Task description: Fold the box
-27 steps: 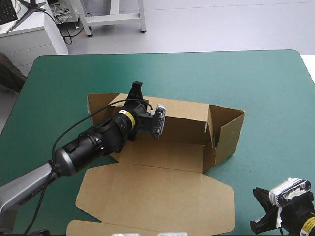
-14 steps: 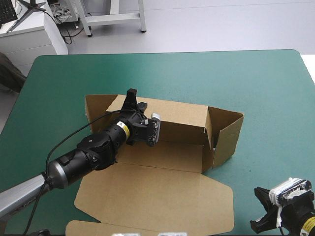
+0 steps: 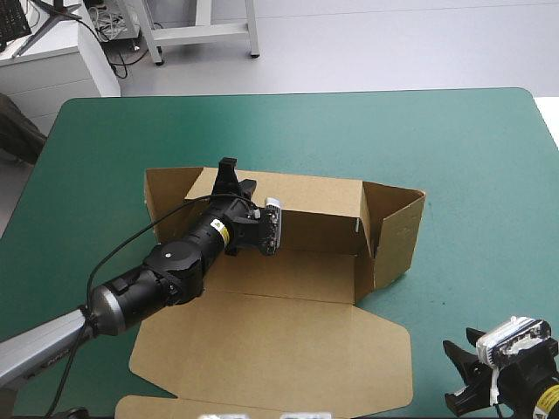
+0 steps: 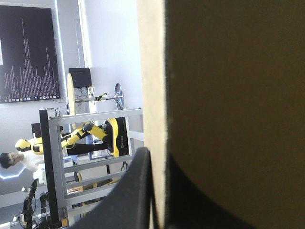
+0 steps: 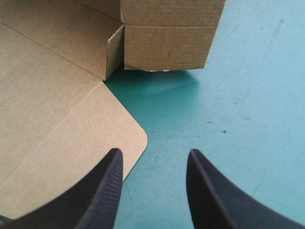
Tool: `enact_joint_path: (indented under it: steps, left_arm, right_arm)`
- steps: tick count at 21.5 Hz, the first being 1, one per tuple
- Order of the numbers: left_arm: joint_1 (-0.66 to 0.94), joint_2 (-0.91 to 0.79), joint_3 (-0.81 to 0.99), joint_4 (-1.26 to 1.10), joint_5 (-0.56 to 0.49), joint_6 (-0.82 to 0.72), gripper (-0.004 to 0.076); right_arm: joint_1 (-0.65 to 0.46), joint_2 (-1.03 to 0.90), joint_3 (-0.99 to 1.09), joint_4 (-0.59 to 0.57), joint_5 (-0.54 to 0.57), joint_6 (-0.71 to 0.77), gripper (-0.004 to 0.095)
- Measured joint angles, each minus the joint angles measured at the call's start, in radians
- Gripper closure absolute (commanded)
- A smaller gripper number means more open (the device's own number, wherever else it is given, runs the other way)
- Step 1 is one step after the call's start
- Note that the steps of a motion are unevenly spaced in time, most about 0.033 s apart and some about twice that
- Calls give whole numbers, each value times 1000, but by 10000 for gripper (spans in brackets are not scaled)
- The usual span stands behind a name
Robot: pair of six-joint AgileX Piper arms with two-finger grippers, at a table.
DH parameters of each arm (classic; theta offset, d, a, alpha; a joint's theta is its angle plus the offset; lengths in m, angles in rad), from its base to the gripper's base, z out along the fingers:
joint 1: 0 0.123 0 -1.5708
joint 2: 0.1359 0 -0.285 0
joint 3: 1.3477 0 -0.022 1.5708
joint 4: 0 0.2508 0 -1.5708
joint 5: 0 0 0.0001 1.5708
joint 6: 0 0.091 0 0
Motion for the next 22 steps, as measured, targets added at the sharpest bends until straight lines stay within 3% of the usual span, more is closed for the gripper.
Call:
enact_joint_path:
  steps: [6, 9, 17, 22]
  left_arm:
    - [0, 25, -1, 2, 18, -7, 734]
    - [-3, 25, -1, 2, 30, -17, 734]
    - [-103, 16, -1, -1, 175, -25, 734]
    - [-109, 8, -1, -5, 193, -25, 734]
  right_arm:
    - [0, 40, -27, -51, -12, 163, 472]
    - [0, 103, -73, -86, -12, 176, 472]
    - [0, 450, -390, -271, -15, 232, 479]
    - [0, 639, -592, -296, -18, 235, 491]
